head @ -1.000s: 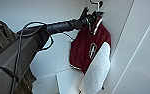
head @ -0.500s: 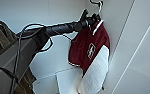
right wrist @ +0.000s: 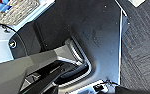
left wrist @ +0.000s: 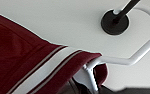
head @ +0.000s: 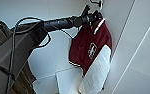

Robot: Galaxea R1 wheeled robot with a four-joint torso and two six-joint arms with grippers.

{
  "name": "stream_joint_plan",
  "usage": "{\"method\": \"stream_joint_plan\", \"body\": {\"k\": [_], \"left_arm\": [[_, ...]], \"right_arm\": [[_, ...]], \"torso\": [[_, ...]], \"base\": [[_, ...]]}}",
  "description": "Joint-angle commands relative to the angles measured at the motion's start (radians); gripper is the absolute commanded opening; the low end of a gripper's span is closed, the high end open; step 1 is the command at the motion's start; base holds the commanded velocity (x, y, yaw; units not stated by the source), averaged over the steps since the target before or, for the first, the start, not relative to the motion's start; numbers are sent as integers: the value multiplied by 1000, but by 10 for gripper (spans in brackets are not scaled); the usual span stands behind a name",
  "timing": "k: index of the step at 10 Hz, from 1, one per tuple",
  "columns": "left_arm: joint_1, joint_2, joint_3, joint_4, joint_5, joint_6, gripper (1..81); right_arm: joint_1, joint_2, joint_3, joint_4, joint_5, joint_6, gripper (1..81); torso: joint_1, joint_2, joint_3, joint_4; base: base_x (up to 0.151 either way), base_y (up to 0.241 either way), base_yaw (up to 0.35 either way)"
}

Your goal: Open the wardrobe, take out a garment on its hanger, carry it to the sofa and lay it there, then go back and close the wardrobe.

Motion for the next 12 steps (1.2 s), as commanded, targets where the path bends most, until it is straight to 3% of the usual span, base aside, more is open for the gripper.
{"method": "stream_joint_plan", "body": {"k": [1, 5, 6, 7, 9, 12], "left_arm": [[-291, 9, 37, 40, -90, 27, 10], [-336, -38, 47, 40, -75, 13, 10], [-331, -44, 50, 42, -73, 13, 10], [-325, -54, 61, 46, -73, 13, 10], [-303, -72, 72, 53, -72, 13, 10], [-276, -77, 81, 65, -68, 14, 10]], "right_arm": [[37, 3, 2, 3, -61, 1, 811], [37, 3, 1, 3, -61, -3, 811], [37, 3, 1, 3, -61, -6, 811], [35, 3, 1, 1, -61, -7, 811], [35, 3, 1, 1, -61, -7, 811], [35, 3, 1, 1, -60, -7, 811]], "torso": [[0, 0, 0, 0], [0, 0, 0, 0], [0, 0, 0, 23], [0, 0, 0, 65], [0, 0, 0, 105], [0, 0, 0, 197]], "base": [[0, 0, 0], [0, 0, 0], [0, 0, 0], [0, 0, 0], [0, 0, 0], [0, 0, 0]]}}
